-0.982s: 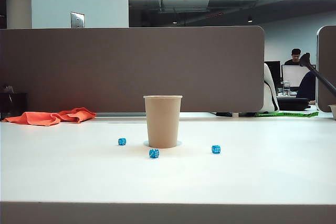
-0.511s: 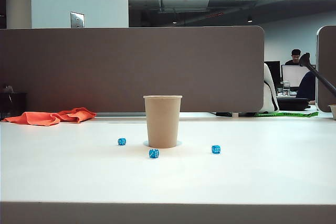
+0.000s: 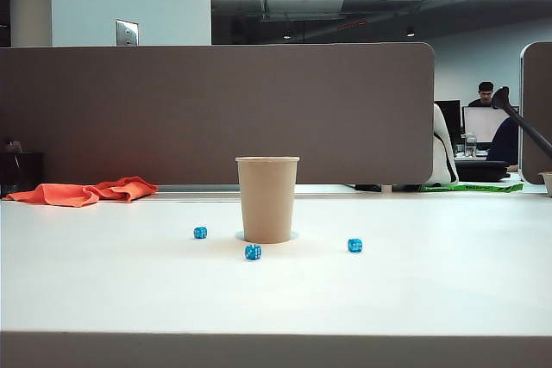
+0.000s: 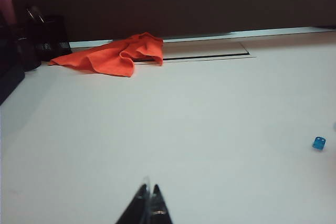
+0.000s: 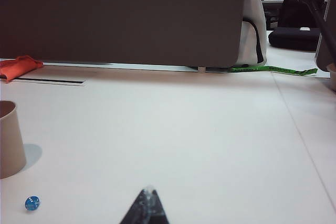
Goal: Pick up the dice with a different color and drop it into the paper cup.
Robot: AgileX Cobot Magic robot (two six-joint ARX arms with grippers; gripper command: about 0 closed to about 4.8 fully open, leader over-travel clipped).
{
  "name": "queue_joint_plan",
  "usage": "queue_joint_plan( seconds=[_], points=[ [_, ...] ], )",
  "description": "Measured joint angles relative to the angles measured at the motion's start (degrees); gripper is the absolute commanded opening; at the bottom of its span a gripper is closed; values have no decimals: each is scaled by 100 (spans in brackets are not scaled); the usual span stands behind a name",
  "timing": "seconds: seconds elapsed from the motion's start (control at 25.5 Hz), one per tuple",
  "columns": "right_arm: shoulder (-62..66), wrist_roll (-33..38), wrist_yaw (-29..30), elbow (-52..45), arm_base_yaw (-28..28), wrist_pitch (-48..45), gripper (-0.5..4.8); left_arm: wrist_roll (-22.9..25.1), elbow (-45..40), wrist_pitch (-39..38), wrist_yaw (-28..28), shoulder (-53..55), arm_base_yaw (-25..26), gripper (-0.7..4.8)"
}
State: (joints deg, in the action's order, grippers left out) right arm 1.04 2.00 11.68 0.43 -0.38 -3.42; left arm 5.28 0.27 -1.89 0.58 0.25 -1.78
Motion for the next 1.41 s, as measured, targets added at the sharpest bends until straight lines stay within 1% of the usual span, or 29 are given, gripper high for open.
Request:
queue_joint_plan(
  seconds=[0.16, 0.35, 0.47, 0.67, 0.75, 0.83, 0.94, 1.1, 1.3, 1.38, 1.41],
  points=[
    [0, -7, -2, 0, 0, -2, -2, -168, 0, 52, 308, 0, 358, -6],
    [0, -9, 0, 0, 0, -7, -2, -350, 0, 111, 546, 0, 612, -5],
    [-2, -9, -4, 0, 0, 7, -1, -442, 0, 125, 601, 0, 623, -5],
    [0, -9, -11, 0, 2, 280, -1, -1001, 0, 122, 610, 0, 623, -5],
    [-2, -9, -4, 0, 2, 297, -1, -1121, 0, 125, 610, 0, 623, -5],
    [-2, -9, 210, 0, 4, 284, -1, -1237, 0, 125, 702, 0, 623, -5],
    [0, -9, 358, 0, 4, 142, -1, -1263, 0, 133, 918, 0, 601, -5],
    [-2, -17, 358, 0, 4, -55, -1, -1263, 0, 234, 951, 0, 518, -5],
    [0, -153, 356, 0, 4, -81, -1, -1261, 0, 256, 951, 0, 494, -5],
    [0, -175, 356, 0, 4, -81, -1, -1180, 0, 264, 955, 0, 494, -5],
    [0, -186, 343, 0, 4, -81, -1, -994, 0, 315, 973, 0, 494, -5]
  ],
)
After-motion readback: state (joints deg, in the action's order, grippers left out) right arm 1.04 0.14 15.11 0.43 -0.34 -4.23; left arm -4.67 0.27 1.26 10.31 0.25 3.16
